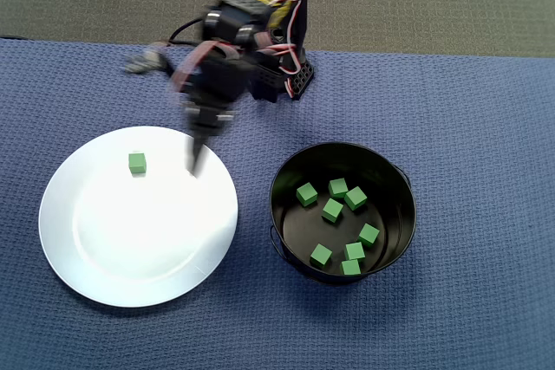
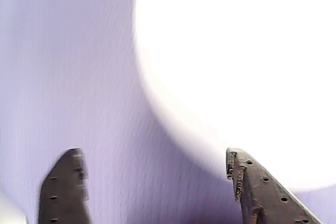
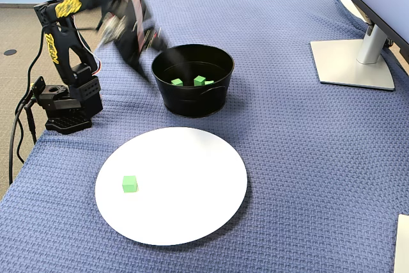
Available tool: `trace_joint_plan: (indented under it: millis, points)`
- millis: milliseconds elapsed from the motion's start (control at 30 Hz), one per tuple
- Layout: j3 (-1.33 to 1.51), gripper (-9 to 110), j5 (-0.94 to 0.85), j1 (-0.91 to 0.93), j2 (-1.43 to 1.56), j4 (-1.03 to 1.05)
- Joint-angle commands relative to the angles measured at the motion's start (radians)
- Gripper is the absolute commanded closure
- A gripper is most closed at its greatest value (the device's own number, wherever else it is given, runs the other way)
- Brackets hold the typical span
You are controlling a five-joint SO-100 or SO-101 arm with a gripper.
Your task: Pick up the green cubes from the white plate and place them in the black recipient
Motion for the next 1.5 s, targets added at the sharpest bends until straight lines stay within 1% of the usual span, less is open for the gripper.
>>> trace_joint_plan:
  millis: [0,33,133,200,300,500,600,667,833,967,1100,1133,1233,1467]
  points:
    - [0.064,79,-0.046,0.235,-0.094,-0.167]
    - [0.075,80,-0.031,0.265,-0.135,-0.19]
    - [0.129,78,-0.032,0.327,-0.242,-0.29]
    - [0.109,78,-0.048,0.35,-0.311,-0.293]
    - [0.035,77,-0.069,0.365,-0.399,-0.23]
    - [-0.115,74,-0.126,0.339,-0.549,-0.095]
    - [-0.167,79,-0.009,0.337,-0.561,-0.071]
    - [-0.163,79,0.043,0.334,-0.565,-0.069]
    - [-0.133,79,0.11,0.334,-0.566,-0.094]
    - [-0.084,78,0.092,0.313,-0.572,-0.08]
    - [-0.031,78,0.021,0.304,-0.549,-0.066]
    - [-0.009,78,-0.046,0.299,-0.538,-0.06]
    - [0.077,77,-0.166,0.29,-0.497,-0.152]
    - [0.089,77,-0.489,0.276,-0.488,-0.17]
